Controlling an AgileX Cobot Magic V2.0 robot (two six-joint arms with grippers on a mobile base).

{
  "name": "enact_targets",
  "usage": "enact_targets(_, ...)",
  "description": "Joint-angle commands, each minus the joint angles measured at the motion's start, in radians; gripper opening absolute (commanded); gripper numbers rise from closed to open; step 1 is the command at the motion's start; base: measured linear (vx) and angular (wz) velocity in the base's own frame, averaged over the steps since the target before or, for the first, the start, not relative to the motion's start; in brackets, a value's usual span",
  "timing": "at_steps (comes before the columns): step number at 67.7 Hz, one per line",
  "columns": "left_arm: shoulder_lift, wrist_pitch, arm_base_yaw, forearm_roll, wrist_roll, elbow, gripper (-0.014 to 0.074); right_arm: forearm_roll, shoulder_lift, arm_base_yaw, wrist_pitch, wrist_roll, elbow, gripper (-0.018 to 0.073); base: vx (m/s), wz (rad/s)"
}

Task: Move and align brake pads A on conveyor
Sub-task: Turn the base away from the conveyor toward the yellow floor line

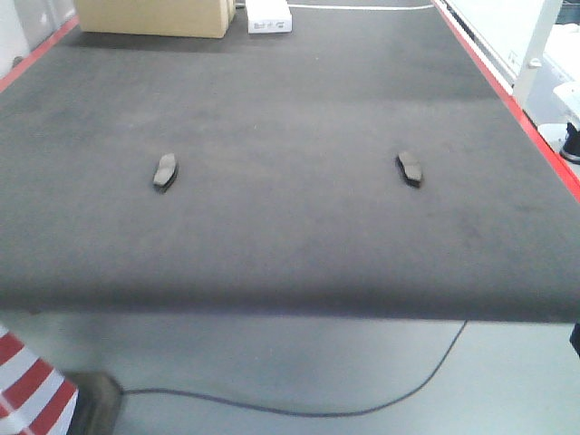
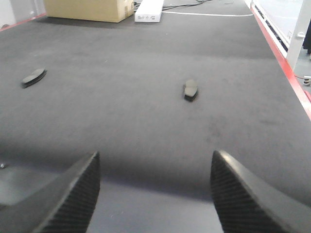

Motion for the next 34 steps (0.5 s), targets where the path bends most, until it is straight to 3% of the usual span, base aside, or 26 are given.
enact_targets(1, 0.010, -0.064, -0.002, -0.003, -0.001, -0.024, 0.0451, -0.001, 0.012, 0.000, -0.069, -0.007, -0.028, 0.0468, -0.40, 0.07)
enact_targets(34, 0.010, -0.060, -0.002, -0.003, -0.001, -0.024, 0.0451, -0.001, 0.012, 0.000, -0.068, -0.007, -0.028, 0.0468, -0.36, 0.00)
